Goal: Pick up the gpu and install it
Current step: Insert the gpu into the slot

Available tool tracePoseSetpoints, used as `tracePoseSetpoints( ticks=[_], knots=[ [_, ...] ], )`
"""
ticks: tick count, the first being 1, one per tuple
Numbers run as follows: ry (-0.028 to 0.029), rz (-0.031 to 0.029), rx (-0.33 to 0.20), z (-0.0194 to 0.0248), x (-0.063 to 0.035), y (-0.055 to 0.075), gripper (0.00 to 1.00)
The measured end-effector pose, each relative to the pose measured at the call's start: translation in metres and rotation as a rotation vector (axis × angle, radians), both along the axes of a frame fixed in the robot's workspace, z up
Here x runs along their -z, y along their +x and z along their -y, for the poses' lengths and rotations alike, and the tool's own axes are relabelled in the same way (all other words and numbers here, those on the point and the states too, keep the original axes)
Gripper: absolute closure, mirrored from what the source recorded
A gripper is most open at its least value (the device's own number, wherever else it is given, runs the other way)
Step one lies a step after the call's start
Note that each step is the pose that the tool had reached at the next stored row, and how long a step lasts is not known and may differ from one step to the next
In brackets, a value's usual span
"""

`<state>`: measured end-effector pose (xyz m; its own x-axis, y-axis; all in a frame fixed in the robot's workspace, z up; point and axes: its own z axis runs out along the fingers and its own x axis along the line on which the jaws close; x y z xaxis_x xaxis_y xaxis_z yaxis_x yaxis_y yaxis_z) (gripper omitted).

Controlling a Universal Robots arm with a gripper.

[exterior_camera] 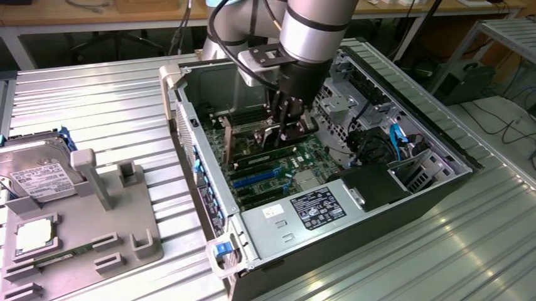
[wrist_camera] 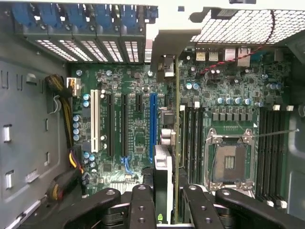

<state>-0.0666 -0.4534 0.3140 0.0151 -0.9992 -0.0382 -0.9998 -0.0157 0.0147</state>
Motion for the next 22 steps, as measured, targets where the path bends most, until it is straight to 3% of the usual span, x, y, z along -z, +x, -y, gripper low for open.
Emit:
tracePoseSetpoints(
  ticks=[8,17,22],
  knots=[
    [0.0000,0.0000,0.003,0.0000,0.0151,-0.002,0.71],
    [-0.0002,0.0000,0.005,0.0000,0.0419,-0.008,0.71],
    [-0.0001,0.0001,0.010,0.0029,0.0497,-0.008,0.71]
  ],
)
